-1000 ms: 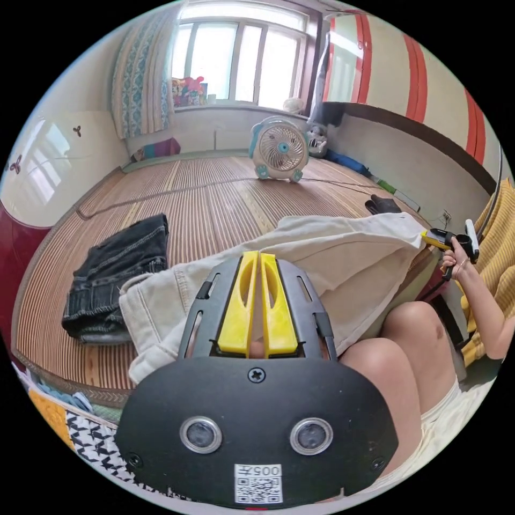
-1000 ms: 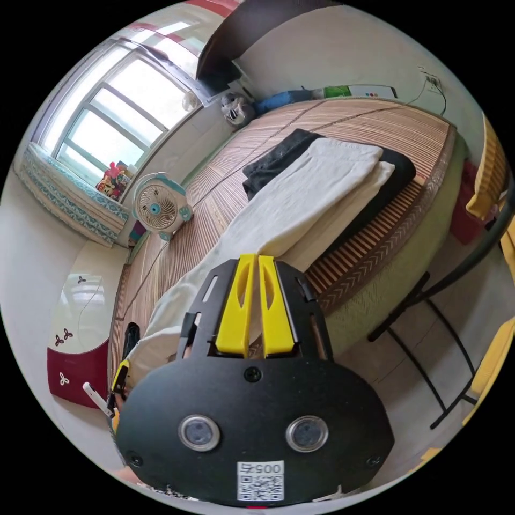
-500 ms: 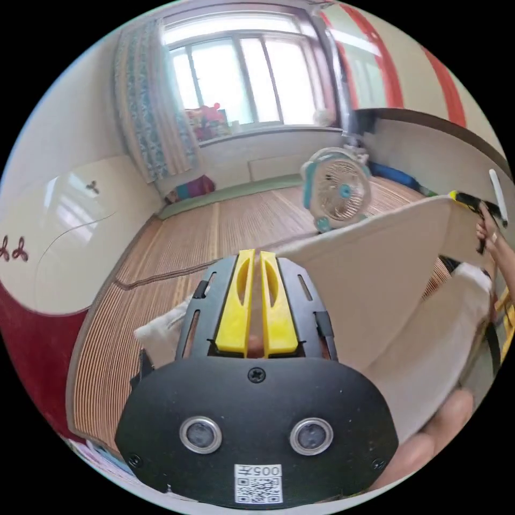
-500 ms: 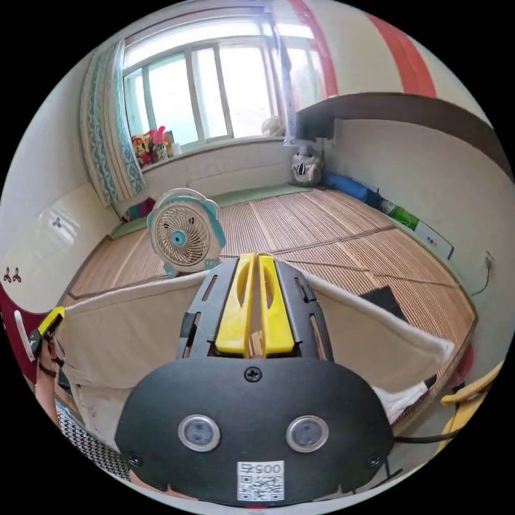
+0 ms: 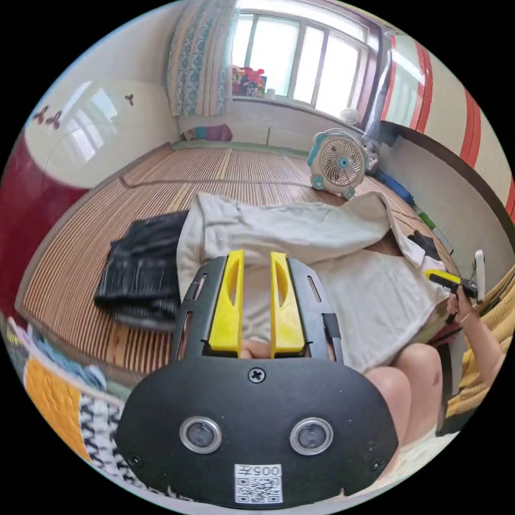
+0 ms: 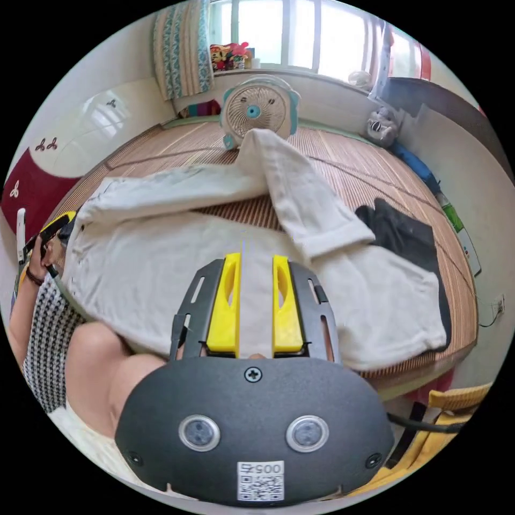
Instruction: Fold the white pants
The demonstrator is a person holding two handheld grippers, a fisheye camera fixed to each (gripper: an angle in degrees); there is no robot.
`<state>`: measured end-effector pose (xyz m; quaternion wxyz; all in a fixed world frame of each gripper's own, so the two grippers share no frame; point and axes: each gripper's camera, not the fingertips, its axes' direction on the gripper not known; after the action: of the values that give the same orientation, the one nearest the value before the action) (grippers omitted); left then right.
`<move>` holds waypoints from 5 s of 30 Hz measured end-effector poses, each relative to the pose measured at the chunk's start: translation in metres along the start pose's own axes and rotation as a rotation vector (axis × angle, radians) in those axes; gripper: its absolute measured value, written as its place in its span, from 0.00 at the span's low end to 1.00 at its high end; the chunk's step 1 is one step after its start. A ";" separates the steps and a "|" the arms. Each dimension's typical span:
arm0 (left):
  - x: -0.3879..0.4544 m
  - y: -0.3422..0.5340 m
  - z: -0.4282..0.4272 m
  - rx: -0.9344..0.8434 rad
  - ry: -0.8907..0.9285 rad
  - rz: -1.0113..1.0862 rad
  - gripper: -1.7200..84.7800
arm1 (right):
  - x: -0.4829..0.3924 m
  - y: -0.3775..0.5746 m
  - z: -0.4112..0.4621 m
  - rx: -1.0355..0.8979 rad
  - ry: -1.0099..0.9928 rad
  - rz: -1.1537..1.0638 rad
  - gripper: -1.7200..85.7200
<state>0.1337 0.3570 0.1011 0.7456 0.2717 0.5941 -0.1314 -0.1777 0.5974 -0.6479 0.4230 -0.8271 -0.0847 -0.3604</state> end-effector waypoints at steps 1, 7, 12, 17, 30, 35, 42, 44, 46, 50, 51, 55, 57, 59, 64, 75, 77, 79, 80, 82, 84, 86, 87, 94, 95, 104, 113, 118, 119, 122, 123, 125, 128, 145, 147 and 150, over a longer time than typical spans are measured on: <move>-0.011 0.026 -0.015 0.004 0.023 -0.038 0.12 | -0.003 0.016 -0.005 -0.003 -0.006 0.006 0.12; -0.053 0.133 -0.058 0.021 0.051 -0.270 0.18 | -0.041 0.143 -0.039 -0.056 -0.016 0.089 0.10; -0.056 0.176 -0.040 -0.058 0.127 -0.342 0.21 | -0.076 0.193 -0.056 -0.043 0.053 0.100 0.11; -0.056 0.182 -0.010 -0.127 0.267 -0.387 0.21 | -0.085 0.201 -0.073 -0.011 0.068 0.093 0.11; -0.078 0.182 0.011 -0.186 0.285 -0.479 0.13 | -0.089 0.235 -0.109 0.015 0.143 0.121 0.10; -0.082 0.182 -0.004 -0.199 0.319 -0.442 0.09 | -0.087 0.238 -0.109 0.012 0.137 0.152 0.09; -0.067 0.177 -0.044 -0.107 0.346 -0.359 0.06 | -0.091 0.232 -0.112 0.025 0.133 0.145 0.10; -0.061 0.172 -0.064 -0.041 0.378 -0.330 0.05 | -0.091 0.232 -0.112 0.027 0.134 0.147 0.11; -0.057 0.168 -0.079 0.002 0.400 -0.318 0.05 | -0.090 0.233 -0.113 0.027 0.132 0.155 0.10; -0.055 0.160 -0.117 0.105 0.435 -0.297 0.04 | -0.087 0.230 -0.118 0.040 0.128 0.184 0.11; -0.055 0.160 -0.122 0.119 0.434 -0.293 0.04 | -0.087 0.228 -0.119 0.043 0.133 0.186 0.11; -0.063 0.169 -0.157 0.187 0.473 -0.296 0.04 | -0.087 0.222 -0.122 0.051 0.140 0.195 0.11; -0.067 0.177 -0.172 0.206 0.471 -0.294 0.04 | -0.087 0.216 -0.124 0.059 0.147 0.199 0.11; -0.071 0.191 -0.191 0.221 0.464 -0.273 0.04 | -0.088 0.208 -0.125 0.066 0.153 0.194 0.10; -0.082 0.221 -0.203 0.166 0.426 -0.281 0.04 | -0.087 0.171 -0.135 0.135 0.143 0.177 0.10; -0.067 0.245 -0.207 0.109 0.401 -0.258 0.04 | -0.122 0.014 -0.053 0.125 0.216 -0.393 0.11; -0.058 0.242 -0.211 0.119 0.370 -0.223 0.04 | -0.123 -0.006 -0.021 0.058 0.239 -0.463 0.11; -0.049 0.240 -0.214 0.121 0.338 -0.197 0.05 | -0.125 -0.023 0.009 -0.020 0.240 -0.520 0.11; -0.045 0.240 -0.216 0.125 0.322 -0.188 0.05 | -0.128 -0.030 0.025 -0.054 0.251 -0.561 0.11; -0.038 0.239 -0.219 0.140 0.302 -0.175 0.05 | -0.136 -0.039 0.046 -0.095 0.275 -0.629 0.11; -0.033 0.237 -0.221 0.153 0.288 -0.165 0.05 | -0.145 -0.045 0.076 -0.176 0.353 -0.708 0.10; -0.027 0.235 -0.222 0.157 0.290 -0.159 0.04 | -0.149 -0.049 0.083 -0.185 0.336 -0.725 0.07; -0.025 0.235 -0.222 0.158 0.289 -0.154 0.04 | -0.149 -0.054 0.084 -0.196 0.338 -0.700 0.05; -0.014 0.230 -0.224 0.164 0.290 -0.129 0.04 | -0.138 -0.087 0.010 -0.026 0.428 -0.582 0.02; -0.013 0.229 -0.224 0.167 0.299 -0.129 0.04 | -0.130 -0.099 -0.014 0.001 0.413 -0.545 0.02; -0.003 0.231 -0.229 0.179 0.295 -0.150 0.05 | -0.087 -0.207 -0.217 0.266 0.234 -0.319 0.02; -0.001 0.236 -0.234 0.166 0.296 -0.151 0.05 | -0.071 -0.208 -0.210 0.189 0.152 -0.289 0.02; 0.001 0.232 -0.234 0.161 0.295 -0.136 0.05 | -0.106 -0.144 -0.134 0.035 0.033 -0.382 0.02; 0.002 0.229 -0.235 0.157 0.288 -0.126 0.05 | -0.112 -0.134 -0.123 0.017 0.000 -0.394 0.02; 0.006 0.225 -0.235 0.145 0.267 -0.106 0.05 | -0.103 -0.138 -0.120 0.024 -0.044 -0.383 0.02; 0.007 0.224 -0.235 0.144 0.264 -0.105 0.05 | -0.092 -0.149 -0.126 0.052 -0.008 -0.375 0.02; 0.009 0.223 -0.234 0.147 0.257 -0.110 0.05 | -0.061 -0.176 -0.137 0.086 0.042 -0.329 0.02; 0.012 0.224 -0.233 0.153 0.246 -0.120 0.05 | 0.014 -0.236 -0.158 0.150 0.227 -0.202 0.02; 0.010 0.227 -0.238 0.133 0.221 -0.125 0.05 | 0.243 0.021 -0.112 0.058 0.168 0.426 0.12; 0.008 0.228 -0.239 0.135 0.225 -0.131 0.05 | 0.263 0.062 -0.124 0.064 0.144 0.522 0.13; 0.002 0.233 -0.240 0.144 0.249 -0.163 0.05 | 0.286 0.089 -0.126 0.025 0.090 0.596 0.14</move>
<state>0.0594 0.6826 0.1224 0.6317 0.2894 0.6911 -0.1990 0.0029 0.3987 -0.4653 0.5236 -0.7934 0.1763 -0.2554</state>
